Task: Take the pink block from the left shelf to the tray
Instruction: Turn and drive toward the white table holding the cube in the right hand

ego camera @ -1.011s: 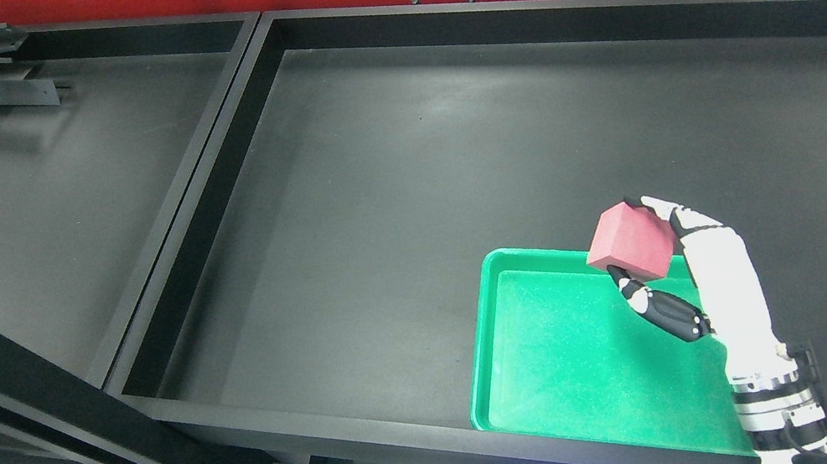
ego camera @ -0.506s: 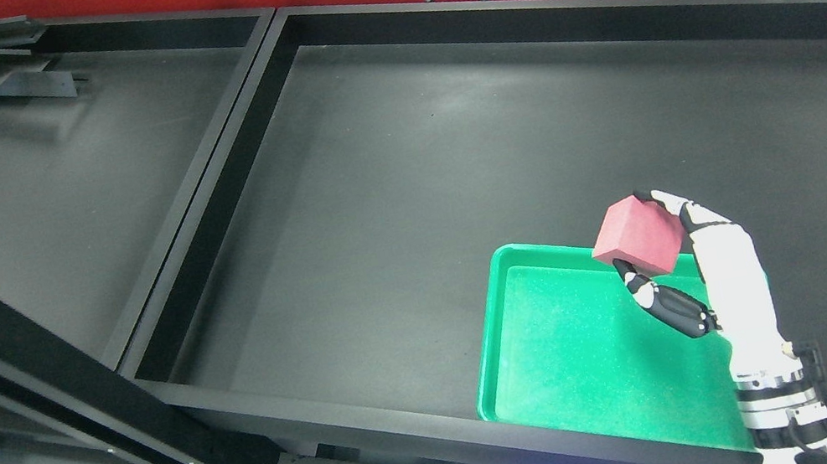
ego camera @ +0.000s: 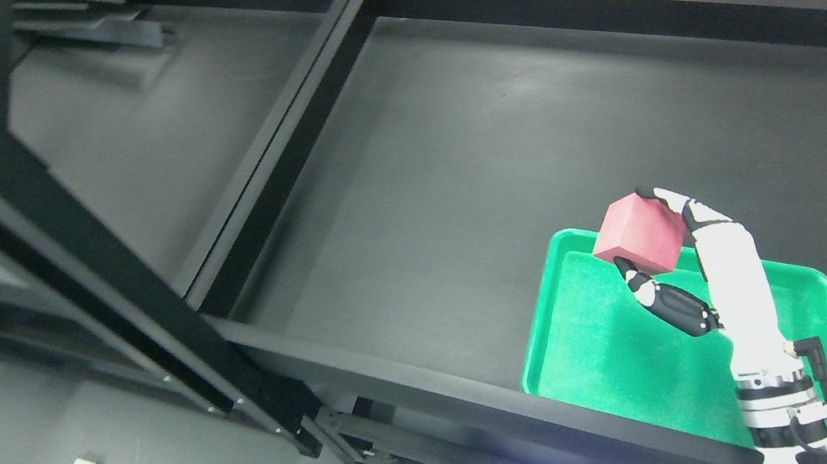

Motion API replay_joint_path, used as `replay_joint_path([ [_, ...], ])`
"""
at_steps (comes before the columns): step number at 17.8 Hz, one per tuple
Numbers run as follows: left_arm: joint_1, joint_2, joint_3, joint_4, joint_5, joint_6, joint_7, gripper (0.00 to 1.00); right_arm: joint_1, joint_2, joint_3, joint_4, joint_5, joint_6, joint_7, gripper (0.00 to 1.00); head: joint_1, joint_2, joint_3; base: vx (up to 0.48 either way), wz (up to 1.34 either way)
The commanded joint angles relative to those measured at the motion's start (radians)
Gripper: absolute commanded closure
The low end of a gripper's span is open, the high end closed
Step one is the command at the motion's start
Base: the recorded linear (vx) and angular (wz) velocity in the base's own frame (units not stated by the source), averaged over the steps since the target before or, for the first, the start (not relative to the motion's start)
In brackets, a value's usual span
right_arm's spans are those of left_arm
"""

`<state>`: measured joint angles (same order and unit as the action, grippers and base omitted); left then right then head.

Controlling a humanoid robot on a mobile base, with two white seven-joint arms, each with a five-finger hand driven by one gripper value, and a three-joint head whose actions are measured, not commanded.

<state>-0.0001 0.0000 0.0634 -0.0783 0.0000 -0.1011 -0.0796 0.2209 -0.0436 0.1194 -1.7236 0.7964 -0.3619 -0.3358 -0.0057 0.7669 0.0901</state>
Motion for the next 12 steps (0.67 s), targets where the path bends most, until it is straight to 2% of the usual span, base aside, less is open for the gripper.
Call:
replay_joint_path([
  [1,0.006,0.017,0.0,0.0,-0.002,0.0,0.0,0.0,-0.002,0.002,-0.003,-0.001,-0.008,-0.002,0.009,0.97,0.0,0.0,0.0,-0.06,0.44],
  [12,0.006,0.017,-0.001,0.0,-0.002,0.0,0.0,0.0,0.0,0.002,-0.003,-0.001,-0.008,-0.003,0.011,0.97,0.0,0.0,0.0,-0.073,0.59],
])
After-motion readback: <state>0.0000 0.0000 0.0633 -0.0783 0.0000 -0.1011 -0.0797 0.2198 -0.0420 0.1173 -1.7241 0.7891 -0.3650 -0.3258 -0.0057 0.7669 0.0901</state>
